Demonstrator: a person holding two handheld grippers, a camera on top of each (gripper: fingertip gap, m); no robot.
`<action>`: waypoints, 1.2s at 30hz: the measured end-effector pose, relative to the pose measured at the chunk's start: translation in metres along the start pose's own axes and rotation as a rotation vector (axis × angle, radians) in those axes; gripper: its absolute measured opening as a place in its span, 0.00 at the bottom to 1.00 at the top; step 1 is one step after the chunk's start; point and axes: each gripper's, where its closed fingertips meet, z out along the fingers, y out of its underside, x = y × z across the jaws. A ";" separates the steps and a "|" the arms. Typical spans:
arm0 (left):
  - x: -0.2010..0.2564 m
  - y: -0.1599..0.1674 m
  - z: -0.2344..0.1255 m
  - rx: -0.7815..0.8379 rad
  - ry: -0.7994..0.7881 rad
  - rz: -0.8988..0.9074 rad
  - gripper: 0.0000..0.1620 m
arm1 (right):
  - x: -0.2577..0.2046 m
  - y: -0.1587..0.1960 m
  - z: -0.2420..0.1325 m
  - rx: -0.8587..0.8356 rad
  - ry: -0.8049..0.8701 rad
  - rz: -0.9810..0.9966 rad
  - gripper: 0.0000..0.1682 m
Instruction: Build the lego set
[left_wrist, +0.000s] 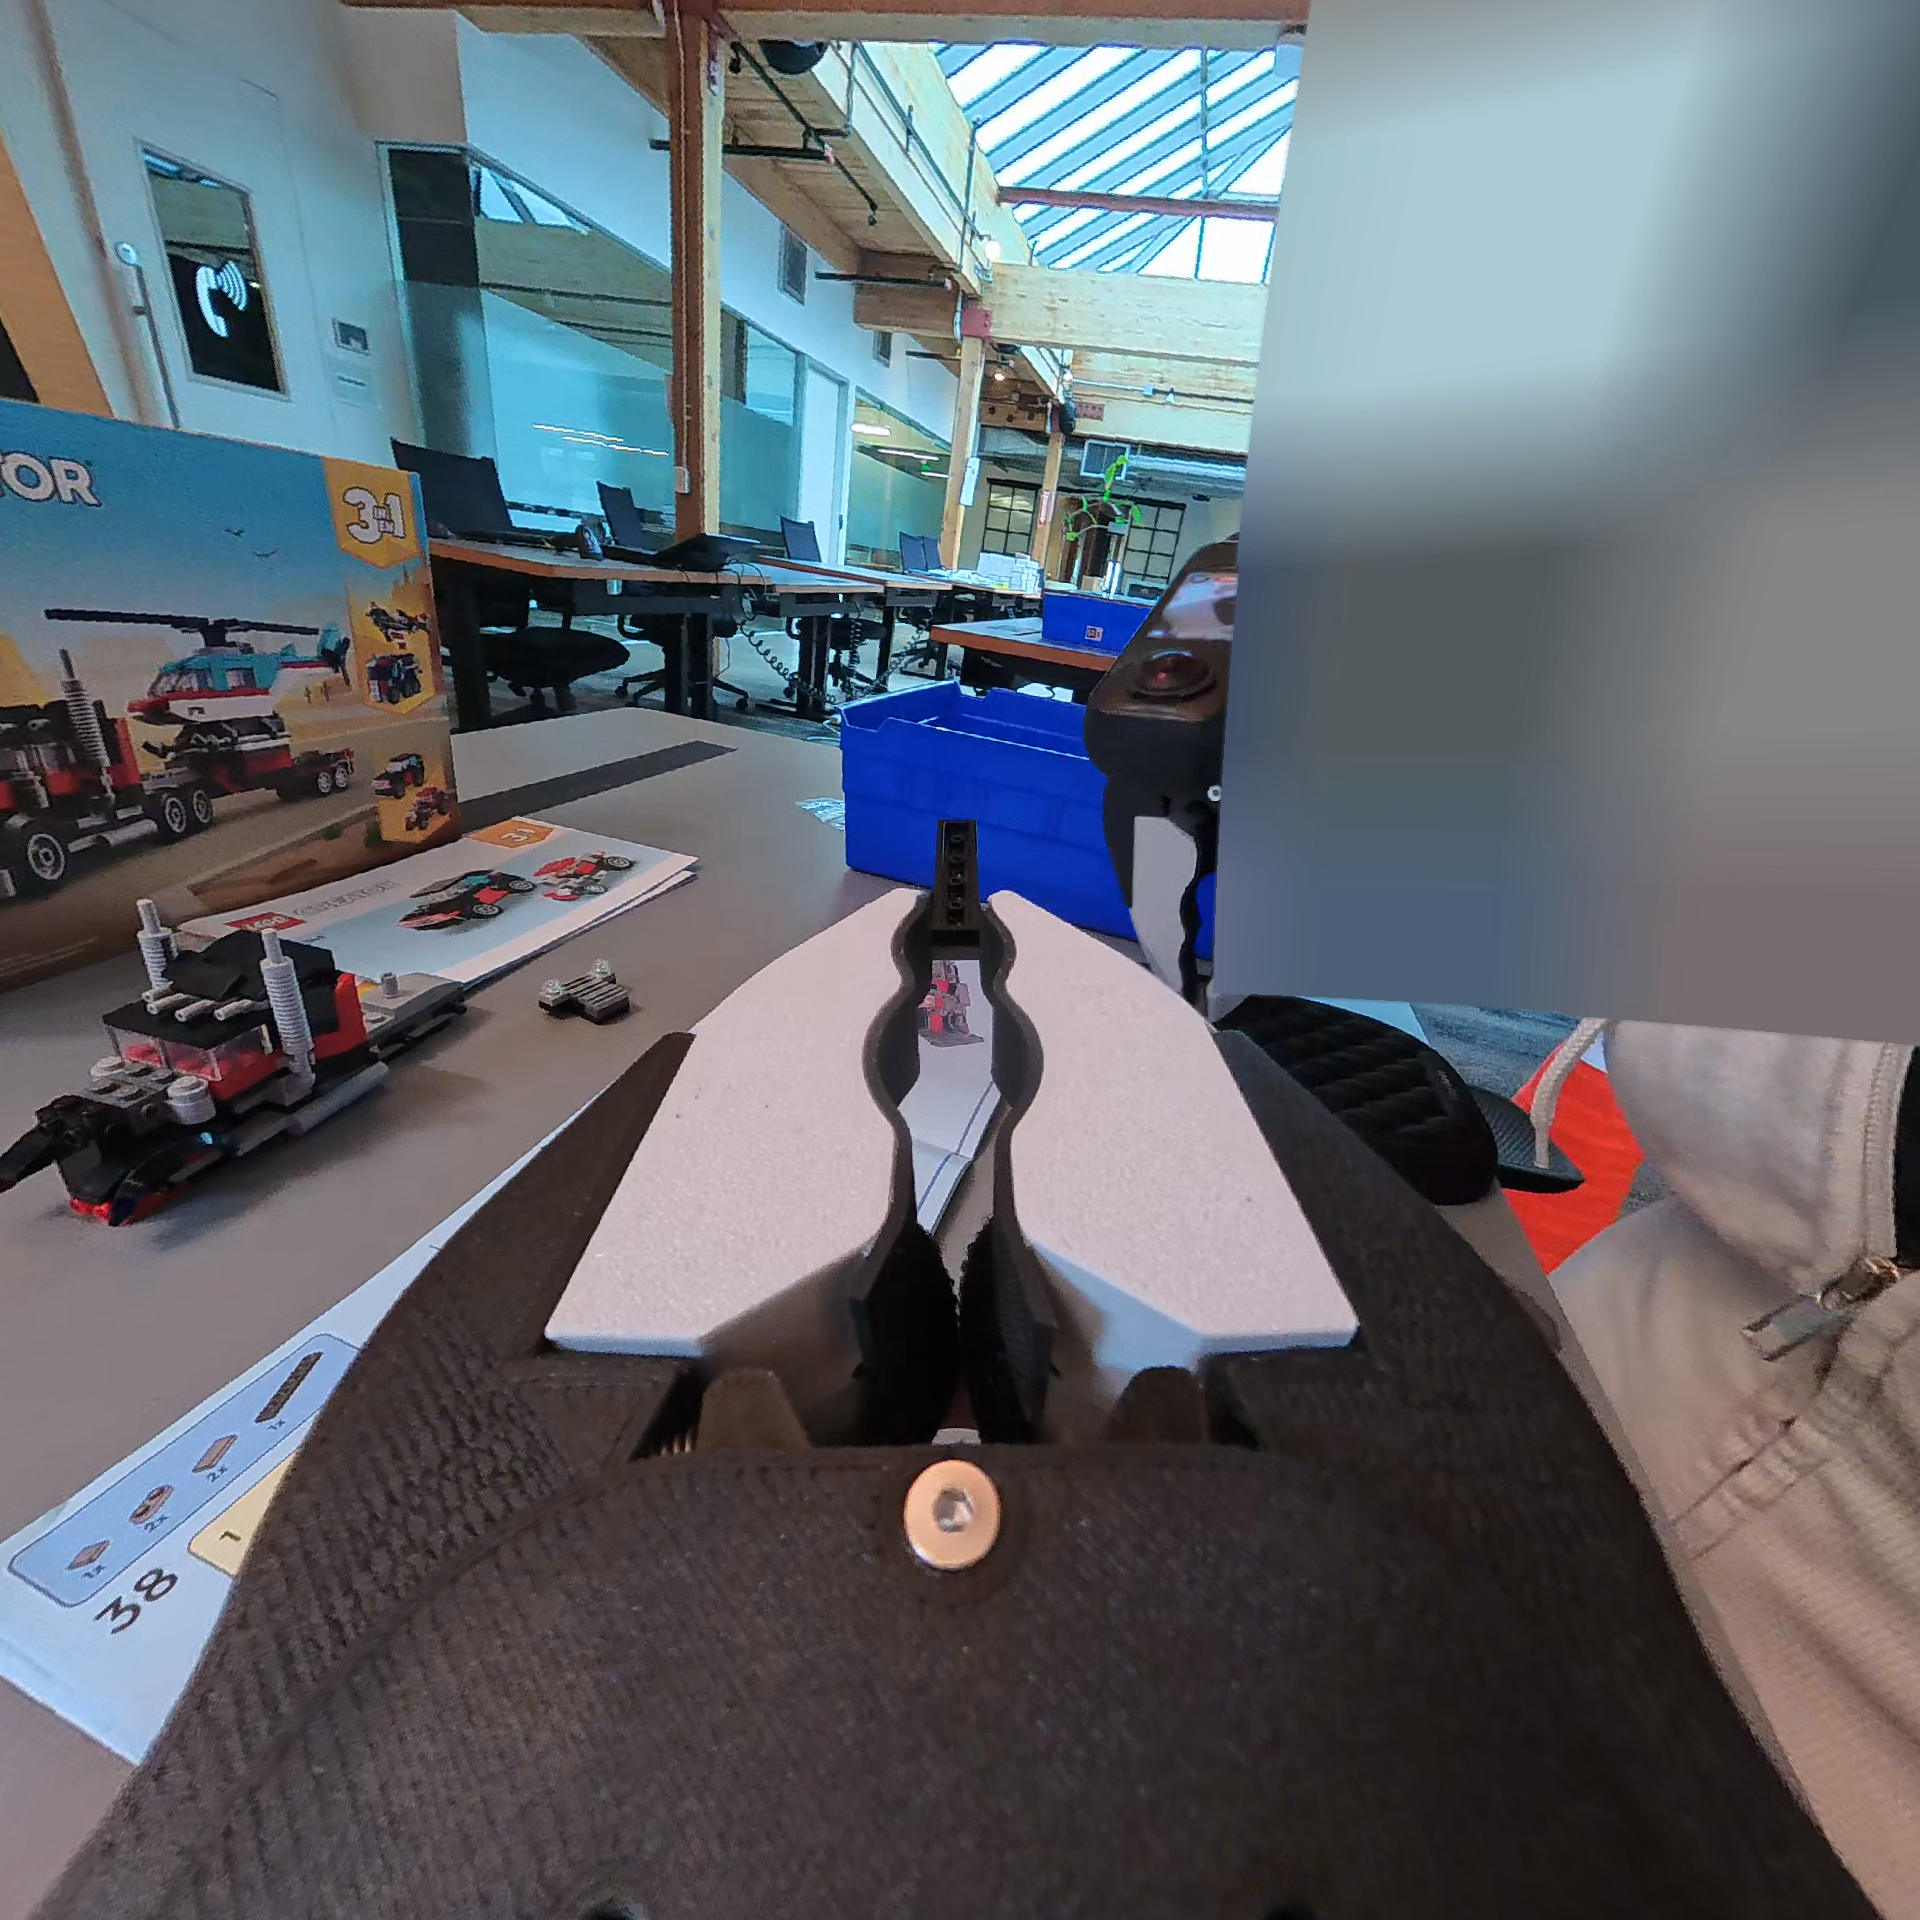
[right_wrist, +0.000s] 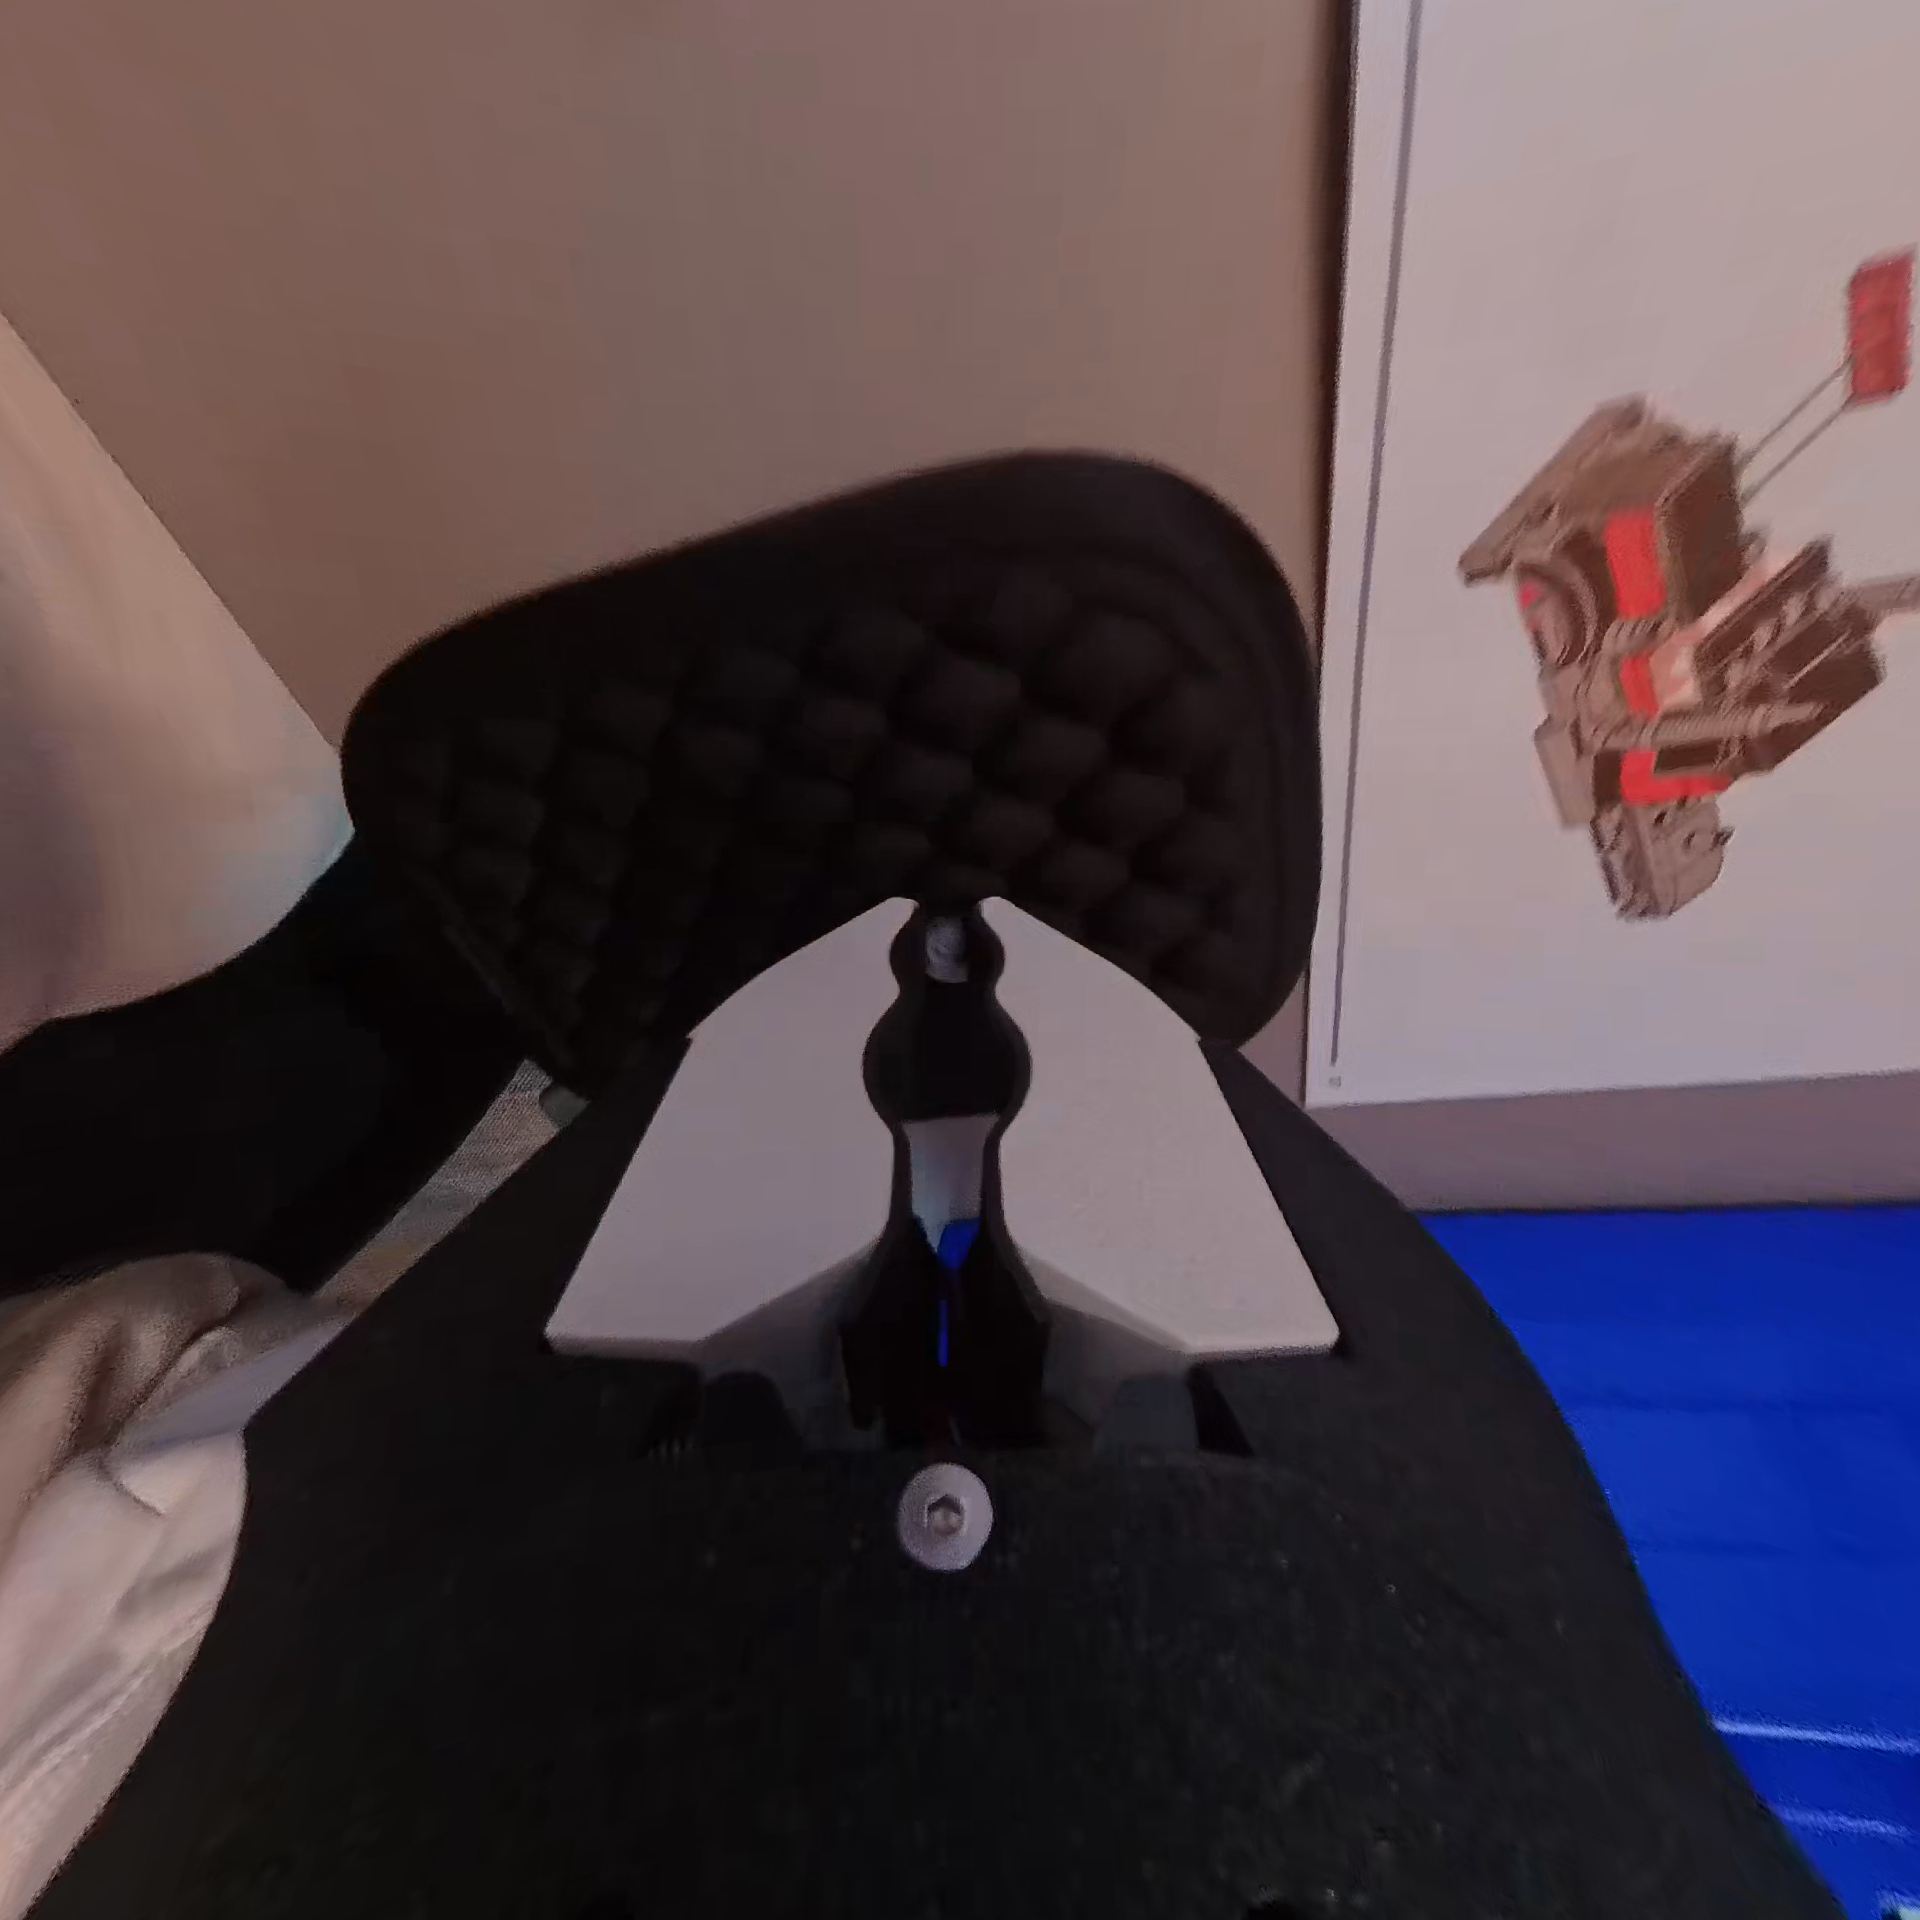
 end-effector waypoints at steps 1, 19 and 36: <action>0.000 0.000 0.000 0.001 -0.001 0.000 0.05 | 0.001 -0.008 -0.001 0.034 0.002 -0.013 0.04; 0.002 0.006 0.004 -0.038 0.011 0.015 0.05 | 0.002 -0.011 -0.017 0.534 0.138 0.342 0.06; 0.002 0.006 0.004 -0.034 0.013 0.006 0.05 | 0.003 -0.022 -0.006 0.433 0.244 0.191 0.07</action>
